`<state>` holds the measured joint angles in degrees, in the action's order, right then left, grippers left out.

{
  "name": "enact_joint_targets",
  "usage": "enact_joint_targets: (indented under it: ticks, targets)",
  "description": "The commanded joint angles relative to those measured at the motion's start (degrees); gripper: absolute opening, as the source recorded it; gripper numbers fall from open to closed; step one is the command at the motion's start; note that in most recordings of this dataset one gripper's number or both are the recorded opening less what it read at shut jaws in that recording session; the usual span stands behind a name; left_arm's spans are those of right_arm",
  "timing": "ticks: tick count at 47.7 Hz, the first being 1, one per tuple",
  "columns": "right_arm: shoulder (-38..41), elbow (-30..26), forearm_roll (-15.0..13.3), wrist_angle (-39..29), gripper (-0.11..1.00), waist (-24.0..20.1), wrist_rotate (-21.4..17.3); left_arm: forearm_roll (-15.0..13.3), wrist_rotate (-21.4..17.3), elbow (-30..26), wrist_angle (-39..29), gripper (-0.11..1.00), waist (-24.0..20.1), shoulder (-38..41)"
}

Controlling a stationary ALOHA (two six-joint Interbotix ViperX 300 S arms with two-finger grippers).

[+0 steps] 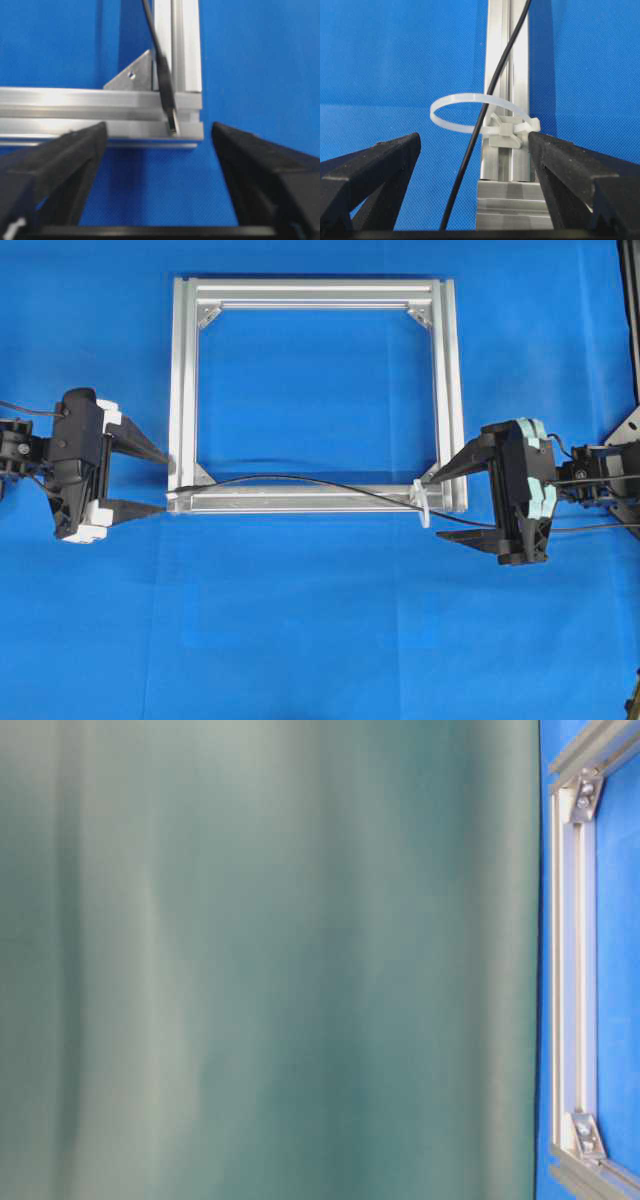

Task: Insert the wire through the string loop located on the right side.
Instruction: 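Pull the cable leftward through the loop with the left gripper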

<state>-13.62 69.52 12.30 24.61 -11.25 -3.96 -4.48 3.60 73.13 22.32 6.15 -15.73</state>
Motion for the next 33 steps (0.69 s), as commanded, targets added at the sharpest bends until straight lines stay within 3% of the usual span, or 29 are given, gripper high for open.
enact_joint_targets:
  ticks: [1,15,33]
  targets:
    - [-0.88,-1.14,-0.09,-0.18,0.94,-0.09,0.0,0.09,-0.09,-0.97,-0.09,0.89,0.0,-0.26]
    - [-3.16,-2.29,-0.09,-3.25,0.94,-0.09,0.53,0.09,0.09,-1.41,-0.09,0.86,0.0,-1.93]
    - [-15.56,-4.57,-0.09,-14.77,0.94,1.76,3.16,0.09,-0.44,-5.54,-4.92,0.86,-0.88,-9.32]
